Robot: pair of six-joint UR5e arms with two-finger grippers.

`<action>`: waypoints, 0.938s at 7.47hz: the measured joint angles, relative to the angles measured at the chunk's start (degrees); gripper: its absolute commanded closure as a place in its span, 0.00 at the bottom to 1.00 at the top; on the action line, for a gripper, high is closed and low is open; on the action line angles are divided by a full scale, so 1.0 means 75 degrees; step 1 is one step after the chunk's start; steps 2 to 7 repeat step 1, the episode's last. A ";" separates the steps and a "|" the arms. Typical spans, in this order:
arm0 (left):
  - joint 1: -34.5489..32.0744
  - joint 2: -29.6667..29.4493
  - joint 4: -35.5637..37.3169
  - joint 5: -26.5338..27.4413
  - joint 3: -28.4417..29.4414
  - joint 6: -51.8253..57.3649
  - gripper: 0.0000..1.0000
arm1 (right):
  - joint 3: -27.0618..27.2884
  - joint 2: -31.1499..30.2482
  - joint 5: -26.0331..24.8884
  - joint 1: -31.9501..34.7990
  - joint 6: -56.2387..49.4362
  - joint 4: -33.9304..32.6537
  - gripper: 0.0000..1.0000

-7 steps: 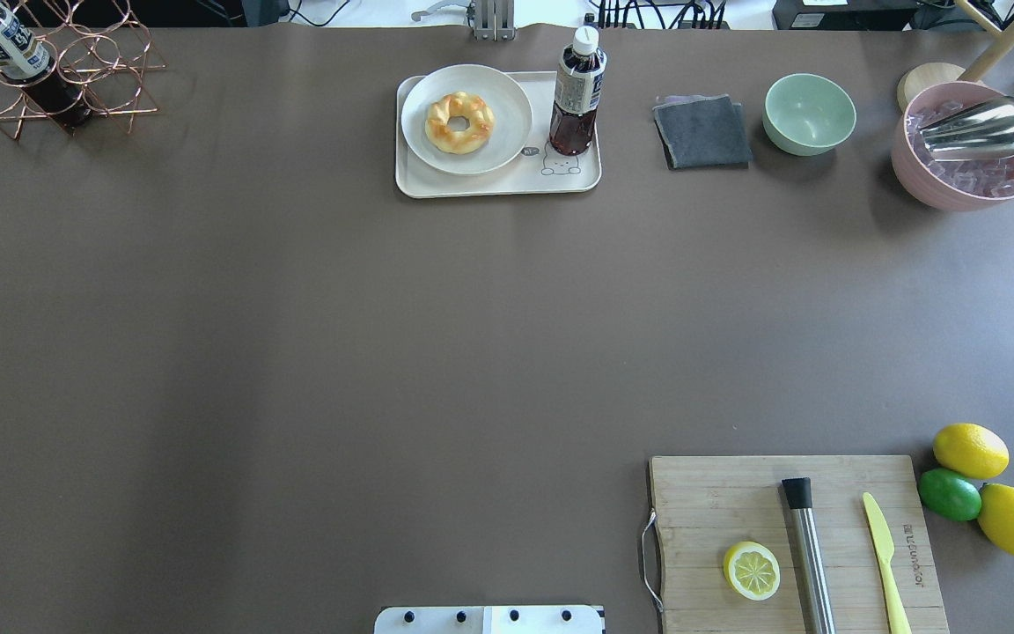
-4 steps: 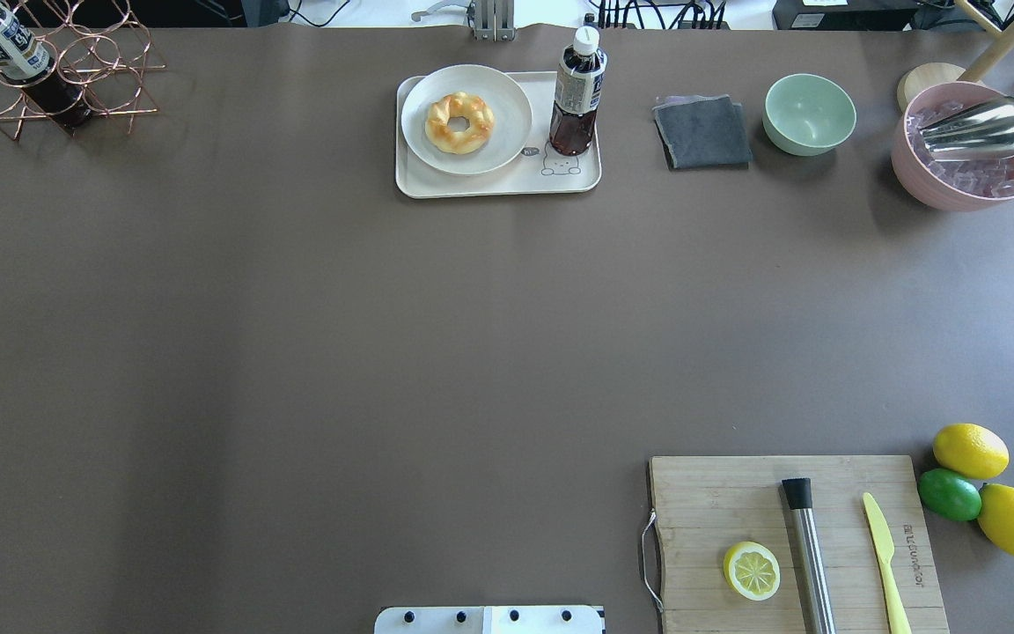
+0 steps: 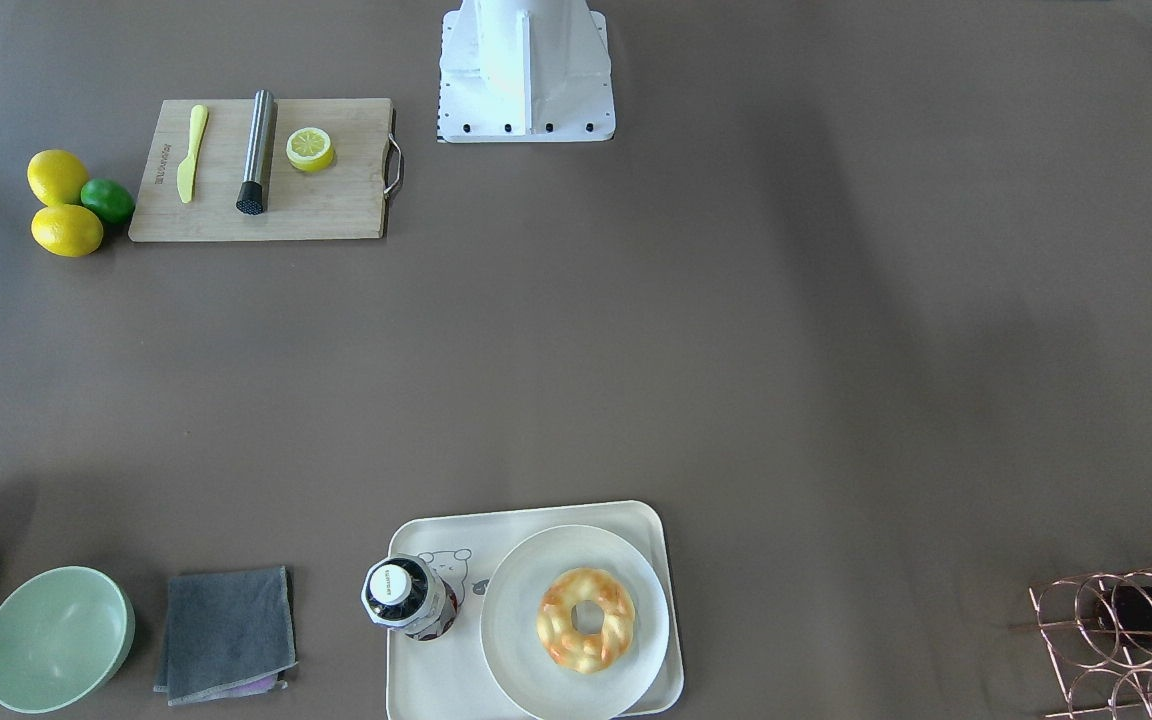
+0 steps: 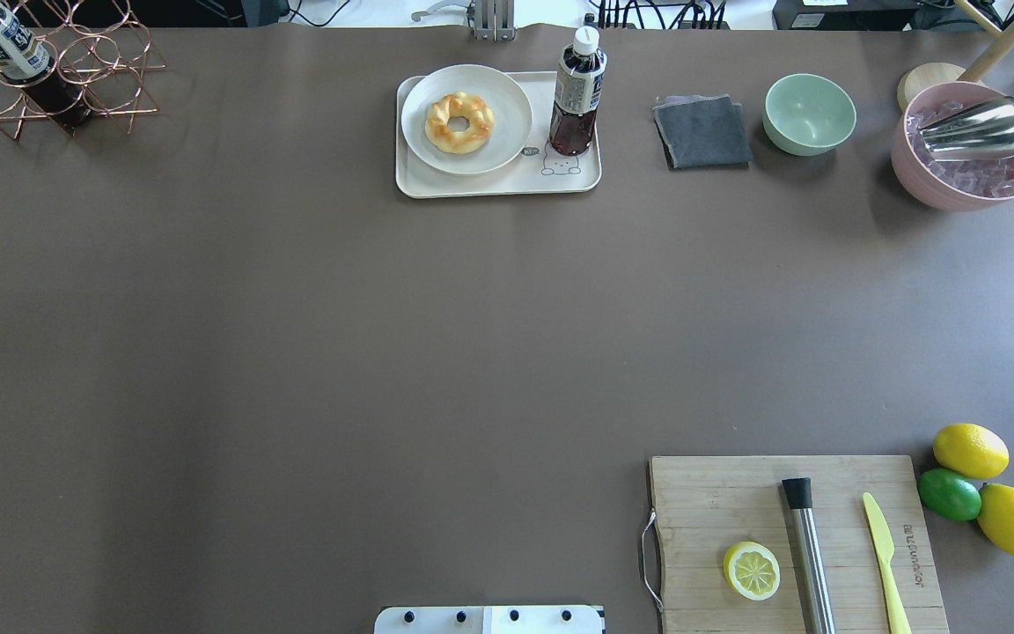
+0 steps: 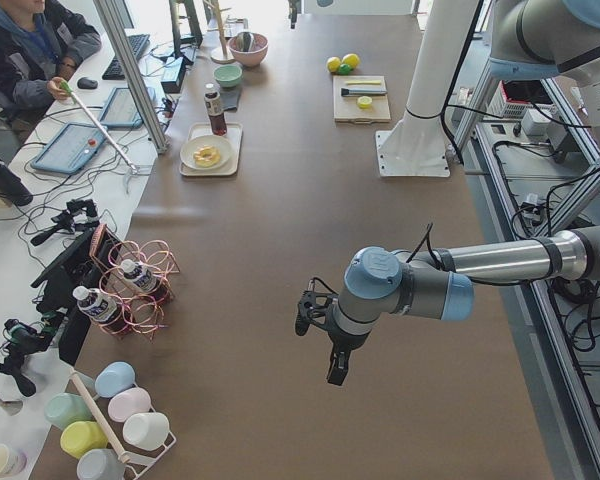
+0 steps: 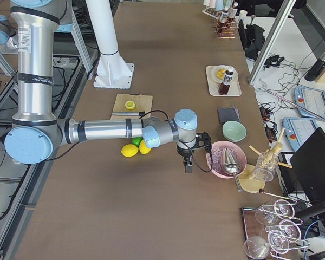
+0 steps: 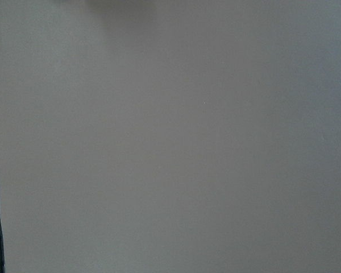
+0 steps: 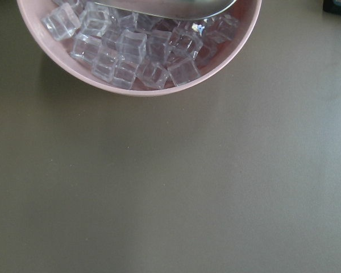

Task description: Place donut on tray

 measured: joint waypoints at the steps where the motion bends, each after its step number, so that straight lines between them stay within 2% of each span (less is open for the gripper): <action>1: 0.0001 0.0001 0.0000 -0.0005 0.0019 -0.0006 0.02 | 0.0008 0.0003 0.0012 -0.0003 0.0000 0.0000 0.00; 7: 0.0001 0.0001 0.0000 -0.0005 0.0019 -0.0006 0.02 | 0.0008 0.0003 0.0012 -0.0003 0.0000 0.0000 0.00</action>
